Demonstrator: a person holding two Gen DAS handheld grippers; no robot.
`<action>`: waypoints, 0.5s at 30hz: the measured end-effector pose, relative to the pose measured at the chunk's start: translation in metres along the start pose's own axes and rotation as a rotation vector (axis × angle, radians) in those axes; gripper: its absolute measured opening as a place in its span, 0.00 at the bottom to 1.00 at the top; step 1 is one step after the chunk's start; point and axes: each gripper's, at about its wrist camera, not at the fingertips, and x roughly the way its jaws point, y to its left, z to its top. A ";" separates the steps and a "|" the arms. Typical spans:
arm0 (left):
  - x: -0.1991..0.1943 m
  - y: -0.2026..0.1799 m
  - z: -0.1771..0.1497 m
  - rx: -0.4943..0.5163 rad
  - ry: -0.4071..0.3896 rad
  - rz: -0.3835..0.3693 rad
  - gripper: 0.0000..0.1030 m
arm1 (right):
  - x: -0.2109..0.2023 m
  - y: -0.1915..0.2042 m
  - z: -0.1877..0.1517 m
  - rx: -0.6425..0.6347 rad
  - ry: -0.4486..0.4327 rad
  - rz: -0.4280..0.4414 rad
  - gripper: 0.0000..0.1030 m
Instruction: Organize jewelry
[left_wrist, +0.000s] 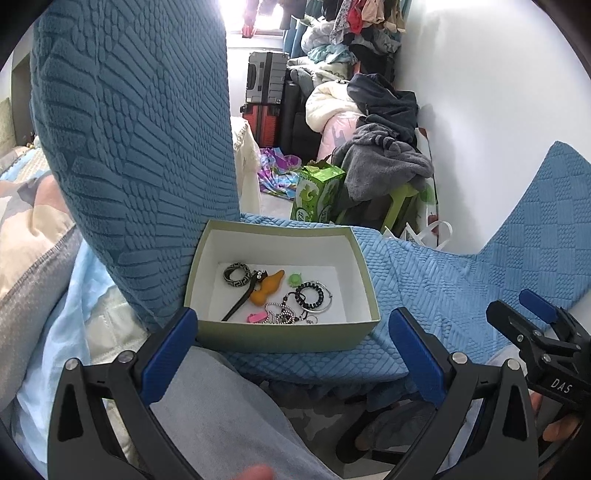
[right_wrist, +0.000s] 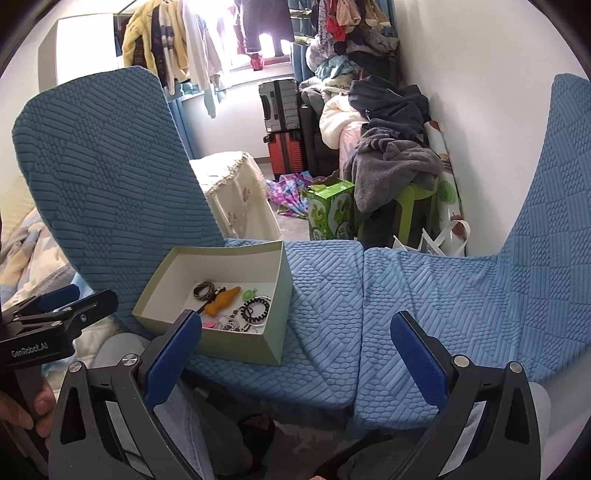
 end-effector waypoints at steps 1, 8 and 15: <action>0.001 0.000 0.000 -0.002 0.005 0.001 1.00 | 0.000 0.000 0.000 -0.001 -0.002 -0.003 1.00; 0.004 0.001 -0.001 0.000 0.013 0.019 1.00 | 0.004 -0.001 -0.002 0.003 0.007 -0.009 1.00; 0.004 0.004 -0.002 -0.002 0.012 0.031 1.00 | 0.010 -0.004 -0.006 0.019 0.025 -0.022 1.00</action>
